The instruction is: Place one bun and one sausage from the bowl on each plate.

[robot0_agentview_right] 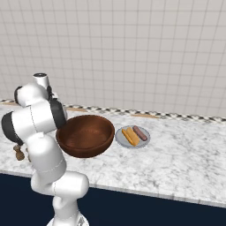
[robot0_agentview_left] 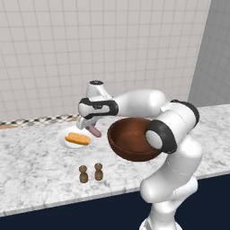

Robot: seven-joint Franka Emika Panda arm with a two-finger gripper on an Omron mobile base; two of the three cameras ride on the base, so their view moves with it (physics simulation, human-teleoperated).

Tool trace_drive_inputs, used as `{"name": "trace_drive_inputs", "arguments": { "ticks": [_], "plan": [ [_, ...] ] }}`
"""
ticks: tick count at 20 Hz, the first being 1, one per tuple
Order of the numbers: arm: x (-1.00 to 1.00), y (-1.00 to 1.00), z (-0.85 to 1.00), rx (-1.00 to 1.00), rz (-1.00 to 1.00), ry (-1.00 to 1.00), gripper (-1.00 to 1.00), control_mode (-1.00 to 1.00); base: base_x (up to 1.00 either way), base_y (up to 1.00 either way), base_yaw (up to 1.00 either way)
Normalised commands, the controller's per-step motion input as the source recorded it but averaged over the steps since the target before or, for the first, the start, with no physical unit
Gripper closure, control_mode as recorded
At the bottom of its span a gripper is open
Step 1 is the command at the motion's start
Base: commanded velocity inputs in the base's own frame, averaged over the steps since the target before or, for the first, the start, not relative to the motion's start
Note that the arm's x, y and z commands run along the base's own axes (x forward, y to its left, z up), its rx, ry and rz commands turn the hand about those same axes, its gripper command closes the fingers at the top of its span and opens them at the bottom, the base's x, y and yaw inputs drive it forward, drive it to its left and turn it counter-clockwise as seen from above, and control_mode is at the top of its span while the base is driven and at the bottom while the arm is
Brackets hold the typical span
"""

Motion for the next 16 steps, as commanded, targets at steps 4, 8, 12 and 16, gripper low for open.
{"name": "trace_drive_inputs", "arguments": {
  "ticks": [4,8,12,16],
  "plan": [
    [0.27,0.01,-0.22,-0.03,-0.02,0.00,1.00,-1.00,0.00,0.00,0.00],
    [0.03,0.03,-0.20,-0.04,-0.05,0.00,1.00,-1.00,0.00,0.00,0.00],
    [0.00,0.06,-0.10,-0.02,-0.04,0.00,1.00,-1.00,0.00,0.00,0.00],
    [0.00,0.03,-0.14,-0.01,-0.02,0.00,1.00,-1.00,0.00,0.00,0.00]
  ]
}}
